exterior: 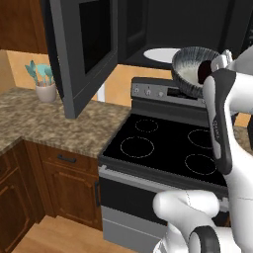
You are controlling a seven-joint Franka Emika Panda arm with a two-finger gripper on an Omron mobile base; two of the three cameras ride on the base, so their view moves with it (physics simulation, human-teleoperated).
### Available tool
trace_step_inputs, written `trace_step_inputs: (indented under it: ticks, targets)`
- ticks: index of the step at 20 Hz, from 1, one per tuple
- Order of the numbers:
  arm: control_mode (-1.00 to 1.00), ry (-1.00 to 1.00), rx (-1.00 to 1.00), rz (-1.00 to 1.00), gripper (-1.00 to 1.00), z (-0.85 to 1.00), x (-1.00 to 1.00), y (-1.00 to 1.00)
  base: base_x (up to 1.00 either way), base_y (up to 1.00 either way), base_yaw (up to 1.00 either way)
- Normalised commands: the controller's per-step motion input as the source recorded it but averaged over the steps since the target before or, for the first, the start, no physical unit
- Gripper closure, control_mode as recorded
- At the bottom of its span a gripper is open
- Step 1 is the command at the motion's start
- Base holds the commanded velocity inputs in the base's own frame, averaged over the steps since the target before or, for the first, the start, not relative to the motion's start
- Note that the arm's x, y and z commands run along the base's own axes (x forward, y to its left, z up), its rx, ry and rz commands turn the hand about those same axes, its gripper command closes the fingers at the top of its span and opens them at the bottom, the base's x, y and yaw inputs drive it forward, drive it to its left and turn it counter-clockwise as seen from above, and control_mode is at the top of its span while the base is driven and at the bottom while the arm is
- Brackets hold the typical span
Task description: Pick the avocado from the sink and place it in the bowl. Then pick the bowl and place it in the microwave. Then close the microwave door and press the start button.
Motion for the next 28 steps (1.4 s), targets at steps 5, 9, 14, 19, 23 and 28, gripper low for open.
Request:
trace_step_inputs:
  ticks: [5,9,14,19,23,28]
  targets:
    - [-1.00,0.00,0.03,-0.02,1.00,0.06,0.09,0.00,0.00,0.00,0.00]
    - [-1.00,0.00,0.04,-0.02,1.00,0.11,0.10,-0.05,0.00,0.00,0.00]
    - [-1.00,0.00,0.00,-0.03,1.00,0.18,0.30,-0.01,0.00,0.00,0.00]
    - [-1.00,0.00,0.00,-0.05,1.00,0.15,0.30,0.00,0.00,0.00,0.00]
    - [-1.00,0.00,0.00,-0.07,1.00,0.23,0.30,0.00,0.00,0.00,0.00]
    - [-1.00,0.00,0.00,-0.06,1.00,0.20,0.37,0.00,0.00,0.00,0.00]
